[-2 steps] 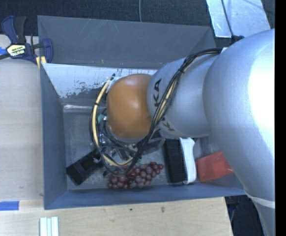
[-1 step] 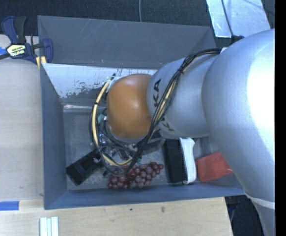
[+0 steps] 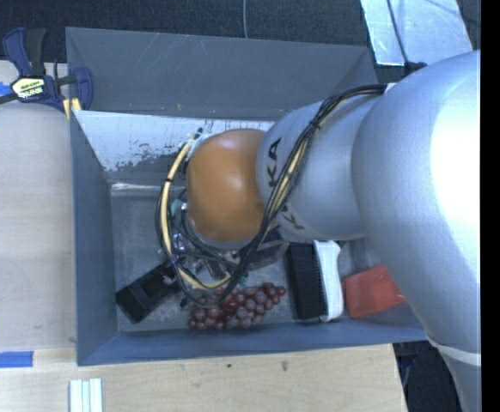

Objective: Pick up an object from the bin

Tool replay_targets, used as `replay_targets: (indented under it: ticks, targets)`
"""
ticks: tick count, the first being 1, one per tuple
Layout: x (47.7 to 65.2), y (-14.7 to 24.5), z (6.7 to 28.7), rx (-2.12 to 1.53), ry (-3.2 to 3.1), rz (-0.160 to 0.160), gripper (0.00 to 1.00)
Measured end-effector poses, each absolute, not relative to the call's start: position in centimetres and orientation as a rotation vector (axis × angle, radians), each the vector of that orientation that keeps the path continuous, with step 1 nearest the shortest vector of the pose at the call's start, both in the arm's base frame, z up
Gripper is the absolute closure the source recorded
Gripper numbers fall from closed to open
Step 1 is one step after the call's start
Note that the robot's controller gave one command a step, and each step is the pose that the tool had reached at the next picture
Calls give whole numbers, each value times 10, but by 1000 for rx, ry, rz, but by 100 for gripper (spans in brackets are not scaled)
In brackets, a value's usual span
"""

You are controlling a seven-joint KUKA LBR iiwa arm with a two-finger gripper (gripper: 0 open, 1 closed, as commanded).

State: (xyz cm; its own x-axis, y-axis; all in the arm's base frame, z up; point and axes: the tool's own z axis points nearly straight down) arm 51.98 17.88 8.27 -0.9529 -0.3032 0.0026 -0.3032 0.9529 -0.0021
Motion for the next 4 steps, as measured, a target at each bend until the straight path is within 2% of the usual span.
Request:
replay_targets:
  ticks: [1, 3, 4]
  targets:
    - [520, 179, 83, 482, -3102, 4, 100]
    - [523, 174, 120, 550, -3089, 4, 100]
    - [517, 174, 180, 568, -3077, 7, 100]
